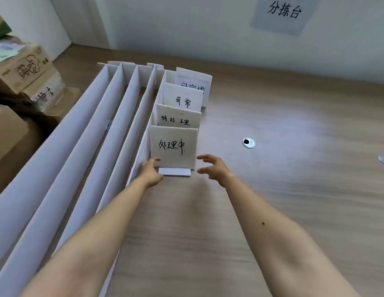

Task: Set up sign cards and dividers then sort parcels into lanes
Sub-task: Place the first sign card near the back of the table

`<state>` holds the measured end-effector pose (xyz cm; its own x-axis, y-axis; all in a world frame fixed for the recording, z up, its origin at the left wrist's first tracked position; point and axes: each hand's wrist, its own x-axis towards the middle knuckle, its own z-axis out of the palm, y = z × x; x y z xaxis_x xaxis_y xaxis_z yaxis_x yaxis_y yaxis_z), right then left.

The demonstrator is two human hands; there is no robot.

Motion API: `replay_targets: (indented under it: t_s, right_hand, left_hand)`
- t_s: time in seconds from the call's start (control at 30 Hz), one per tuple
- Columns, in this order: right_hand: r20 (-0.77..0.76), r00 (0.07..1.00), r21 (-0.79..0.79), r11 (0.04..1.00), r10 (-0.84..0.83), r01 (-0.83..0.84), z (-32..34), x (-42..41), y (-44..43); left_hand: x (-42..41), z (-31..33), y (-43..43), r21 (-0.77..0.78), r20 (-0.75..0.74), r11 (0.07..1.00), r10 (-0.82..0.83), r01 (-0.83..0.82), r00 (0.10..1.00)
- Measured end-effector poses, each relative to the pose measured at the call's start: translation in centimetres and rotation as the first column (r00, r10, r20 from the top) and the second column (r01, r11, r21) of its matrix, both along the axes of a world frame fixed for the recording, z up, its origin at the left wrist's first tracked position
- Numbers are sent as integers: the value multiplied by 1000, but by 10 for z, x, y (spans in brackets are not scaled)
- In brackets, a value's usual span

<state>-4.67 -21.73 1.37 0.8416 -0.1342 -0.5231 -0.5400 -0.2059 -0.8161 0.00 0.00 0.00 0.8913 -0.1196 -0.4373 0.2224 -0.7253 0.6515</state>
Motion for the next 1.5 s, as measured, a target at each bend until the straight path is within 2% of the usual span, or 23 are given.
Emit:
replay_targets:
  t_s: [0.13, 0.4, 0.63, 0.8, 0.97, 1.2, 1.5]
  right_hand:
    - [21, 1000, -18, 1000, 20, -20, -7, 11, 5]
    - [-11, 999, 153, 987, -42, 43, -27, 28, 7]
    - [-26, 984, 235, 955, -177, 179, -20, 25, -8]
    - [69, 960, 355, 906, -272, 231, 2, 10, -19]
    - [171, 934, 326, 913, -312, 245, 18, -19, -25]
    - [270, 891, 221, 924, -364, 311, 41, -81, -26]
    - [334, 827, 100, 889, -453, 447, 72, -154, -58]
  left_hand:
    - [4, -17, -5, -82, 50, 996, 34, -30, 998]
    - [26, -32, -9, -142, 92, 989, 53, -39, 994]
    - [29, -27, -10, -185, 83, 983, 25, -10, 996]
    - [21, -11, -14, -335, 95, 942, 34, 0, 995]
    - [8, 8, -18, -480, 119, 876, 12, 47, 993]
    - [-21, 32, -29, -409, 201, 888, -137, 210, 970]
    - [-61, 63, -79, -415, 244, 820, -317, 394, 916]
